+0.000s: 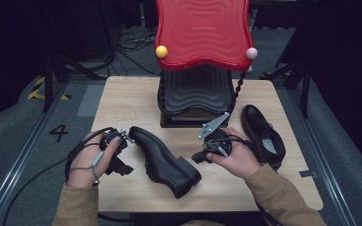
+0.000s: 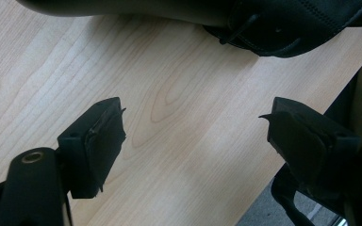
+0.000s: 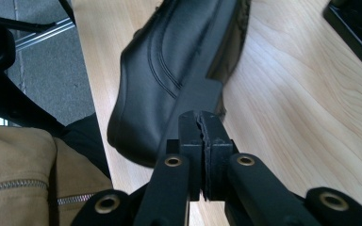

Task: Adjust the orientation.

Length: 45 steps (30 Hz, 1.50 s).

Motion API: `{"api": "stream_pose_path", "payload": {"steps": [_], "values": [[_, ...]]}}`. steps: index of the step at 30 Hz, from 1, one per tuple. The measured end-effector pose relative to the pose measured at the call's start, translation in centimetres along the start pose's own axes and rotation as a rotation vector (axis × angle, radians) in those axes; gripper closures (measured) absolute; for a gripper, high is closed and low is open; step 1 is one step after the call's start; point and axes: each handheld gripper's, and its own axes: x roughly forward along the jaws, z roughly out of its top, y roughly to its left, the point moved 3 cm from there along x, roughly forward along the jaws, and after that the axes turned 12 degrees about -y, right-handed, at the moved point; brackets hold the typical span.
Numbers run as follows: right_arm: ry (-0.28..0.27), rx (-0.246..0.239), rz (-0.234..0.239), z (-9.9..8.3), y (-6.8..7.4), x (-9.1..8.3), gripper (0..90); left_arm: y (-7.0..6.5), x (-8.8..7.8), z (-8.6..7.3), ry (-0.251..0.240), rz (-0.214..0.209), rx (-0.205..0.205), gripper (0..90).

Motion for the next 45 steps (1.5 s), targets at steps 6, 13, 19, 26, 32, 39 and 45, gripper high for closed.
{"api": "stream_pose_path", "payload": {"steps": [6, 13, 19, 26, 32, 39, 45], "values": [[0.054, -0.010, 0.014, -0.7, 0.4, 2.3, 89.8, -0.3, -0.1, -0.1, -0.007, 0.000, 0.005, 20.2], [0.071, -0.008, 0.008, -1.4, 0.3, 3.3, 90.0, -0.4, -0.3, -0.6, -0.007, 0.007, -0.002, 20.3], [0.085, -0.048, -0.001, -1.3, 0.4, 3.4, 90.0, -0.4, -0.4, -0.8, -0.012, 0.014, -0.010, 20.3], [0.077, -0.035, -0.041, -1.5, -0.6, 2.8, 90.0, -0.3, -0.5, -0.9, -0.011, 0.020, -0.009, 20.2], [0.082, -0.028, -0.093, -1.7, -1.5, 2.4, 90.0, -0.3, -0.5, -0.9, -0.009, 0.020, -0.007, 20.2], [0.109, -0.038, -0.198, -2.4, -3.0, 2.3, 90.0, -0.1, -0.5, -0.9, -0.010, 0.020, -0.011, 20.2], [0.127, 0.002, -0.207, -3.1, -4.5, 2.6, 89.9, 0.0, -0.4, -0.9, -0.016, 0.022, -0.012, 20.2]]}}
